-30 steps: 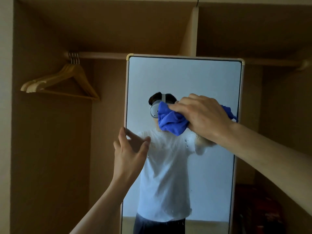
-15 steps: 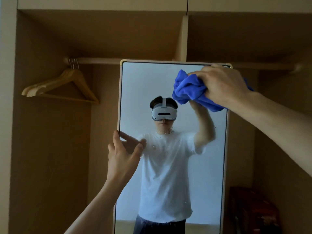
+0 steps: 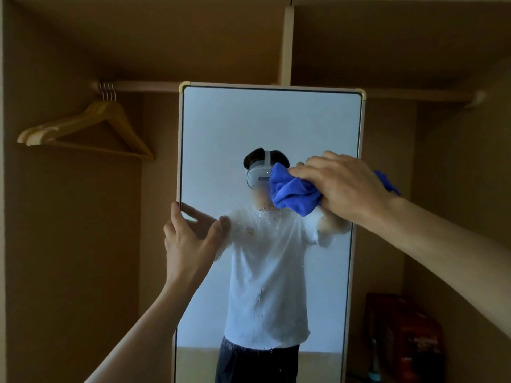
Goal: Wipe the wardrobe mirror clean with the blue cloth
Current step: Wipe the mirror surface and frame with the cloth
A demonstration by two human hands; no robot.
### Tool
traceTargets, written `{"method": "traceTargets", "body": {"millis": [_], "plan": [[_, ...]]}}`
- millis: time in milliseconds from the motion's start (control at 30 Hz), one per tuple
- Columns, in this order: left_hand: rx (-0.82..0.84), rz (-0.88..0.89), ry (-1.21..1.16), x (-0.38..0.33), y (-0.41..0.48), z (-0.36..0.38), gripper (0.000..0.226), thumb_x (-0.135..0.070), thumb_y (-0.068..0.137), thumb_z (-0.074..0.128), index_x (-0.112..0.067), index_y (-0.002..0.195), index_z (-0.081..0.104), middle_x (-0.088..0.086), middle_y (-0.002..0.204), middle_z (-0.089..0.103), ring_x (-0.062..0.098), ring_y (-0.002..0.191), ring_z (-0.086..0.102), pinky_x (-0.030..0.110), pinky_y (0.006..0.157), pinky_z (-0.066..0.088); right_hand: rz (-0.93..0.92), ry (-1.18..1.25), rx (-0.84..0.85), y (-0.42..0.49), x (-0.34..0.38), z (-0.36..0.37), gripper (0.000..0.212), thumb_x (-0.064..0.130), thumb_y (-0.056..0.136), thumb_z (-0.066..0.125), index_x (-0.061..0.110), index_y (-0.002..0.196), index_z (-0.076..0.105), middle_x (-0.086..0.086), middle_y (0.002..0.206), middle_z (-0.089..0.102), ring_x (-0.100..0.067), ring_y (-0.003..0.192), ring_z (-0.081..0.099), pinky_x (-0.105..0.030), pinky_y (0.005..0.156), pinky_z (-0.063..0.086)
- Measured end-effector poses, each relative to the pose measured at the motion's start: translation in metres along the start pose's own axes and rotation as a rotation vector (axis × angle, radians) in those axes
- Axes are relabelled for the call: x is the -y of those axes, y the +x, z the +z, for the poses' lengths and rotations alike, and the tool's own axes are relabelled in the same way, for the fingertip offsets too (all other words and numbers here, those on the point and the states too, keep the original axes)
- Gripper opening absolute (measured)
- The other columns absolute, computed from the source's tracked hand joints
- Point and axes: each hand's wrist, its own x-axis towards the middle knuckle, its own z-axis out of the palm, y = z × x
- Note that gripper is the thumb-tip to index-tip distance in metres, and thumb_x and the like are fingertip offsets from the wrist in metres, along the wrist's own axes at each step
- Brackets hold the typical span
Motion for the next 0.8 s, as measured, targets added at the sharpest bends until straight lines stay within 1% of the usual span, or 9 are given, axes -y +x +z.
{"method": "traceTargets", "body": {"millis": [100, 200, 300, 367, 433, 500, 600, 733, 800], "plan": [[0.006, -0.015, -0.009, -0.004, -0.002, -0.001, 0.115, -0.073, 0.069, 0.052, -0.026, 0.162, 0.004, 0.009, 0.158, 0.025, 0.035, 0.142, 0.037, 0.059, 0.110, 0.041, 0.000, 0.016, -0.003, 0.000, -0.001, -0.003, 0.022, 0.017, 0.091, 0.056, 0.025, 0.111, 0.062, 0.003, 0.092, 0.062, -0.023, 0.088, 0.056, -0.039, 0.065, 0.050], [-0.008, -0.019, 0.010, -0.006, -0.002, -0.001, 0.115, -0.074, 0.069, 0.051, -0.025, 0.162, 0.006, 0.008, 0.158, 0.024, 0.034, 0.143, 0.034, 0.060, 0.112, 0.039, 0.017, 0.055, -0.030, 0.003, -0.007, -0.007, 0.014, 0.024, 0.094, 0.055, 0.027, 0.105, 0.062, 0.003, 0.088, 0.061, -0.022, 0.086, 0.055, -0.033, 0.060, 0.041], [-0.012, -0.021, 0.029, -0.009, -0.001, -0.002, 0.113, -0.073, 0.071, 0.051, -0.023, 0.162, 0.007, 0.007, 0.160, 0.021, 0.033, 0.146, 0.029, 0.059, 0.113, 0.037, 0.037, 0.029, -0.083, 0.009, -0.015, -0.011, 0.016, 0.026, 0.095, 0.061, 0.030, 0.110, 0.063, 0.003, 0.092, 0.063, -0.022, 0.089, 0.055, -0.032, 0.060, 0.039], [-0.020, -0.017, 0.049, -0.009, 0.001, -0.002, 0.108, -0.069, 0.078, 0.057, -0.020, 0.161, 0.007, 0.007, 0.160, 0.019, 0.032, 0.147, 0.025, 0.058, 0.115, 0.035, 0.056, -0.017, -0.125, 0.015, -0.022, -0.016, 0.020, 0.027, 0.094, 0.062, 0.030, 0.114, 0.063, 0.002, 0.095, 0.065, -0.023, 0.091, 0.056, -0.033, 0.061, 0.037], [-0.038, -0.006, 0.062, -0.008, 0.003, -0.001, 0.102, -0.061, 0.087, 0.062, -0.017, 0.161, 0.007, 0.007, 0.160, 0.019, 0.032, 0.148, 0.023, 0.058, 0.115, 0.034, 0.086, -0.056, -0.162, 0.021, -0.032, -0.023, 0.020, 0.027, 0.094, 0.062, 0.029, 0.114, 0.063, 0.000, 0.095, 0.065, -0.025, 0.090, 0.057, -0.035, 0.060, 0.042], [-0.042, 0.003, 0.060, -0.009, 0.006, -0.001, 0.105, -0.063, 0.084, 0.062, -0.016, 0.161, 0.008, 0.007, 0.159, 0.020, 0.032, 0.147, 0.025, 0.057, 0.115, 0.035, 0.125, -0.061, -0.182, 0.025, -0.040, -0.030, 0.016, 0.028, 0.095, 0.061, 0.029, 0.111, 0.064, -0.001, 0.094, 0.065, -0.027, 0.089, 0.058, -0.038, 0.061, 0.048], [-0.038, 0.014, 0.067, -0.009, 0.008, 0.000, 0.104, -0.063, 0.085, 0.061, -0.017, 0.161, 0.006, 0.008, 0.159, 0.020, 0.033, 0.146, 0.026, 0.058, 0.113, 0.037, 0.123, -0.046, -0.180, 0.020, -0.042, -0.031, 0.012, 0.029, 0.093, 0.062, 0.029, 0.105, 0.064, 0.001, 0.091, 0.064, -0.027, 0.088, 0.060, -0.037, 0.061, 0.050], [-0.059, 0.036, 0.105, -0.004, 0.008, 0.004, 0.099, -0.055, 0.091, 0.063, -0.016, 0.161, 0.005, 0.010, 0.159, 0.021, 0.034, 0.147, 0.024, 0.058, 0.115, 0.035, 0.099, 0.002, -0.127, -0.003, -0.035, -0.022, 0.023, 0.022, 0.090, 0.068, 0.026, 0.112, 0.067, 0.001, 0.094, 0.068, -0.026, 0.087, 0.062, -0.033, 0.063, 0.046], [-0.066, 0.045, 0.114, -0.004, 0.007, 0.005, 0.099, -0.056, 0.091, 0.062, -0.016, 0.161, 0.005, 0.011, 0.158, 0.021, 0.034, 0.147, 0.023, 0.058, 0.116, 0.033, 0.104, 0.036, -0.093, -0.017, -0.029, -0.016, 0.030, 0.017, 0.089, 0.072, 0.023, 0.117, 0.068, 0.000, 0.097, 0.071, -0.027, 0.088, 0.064, -0.038, 0.069, 0.052]]}}
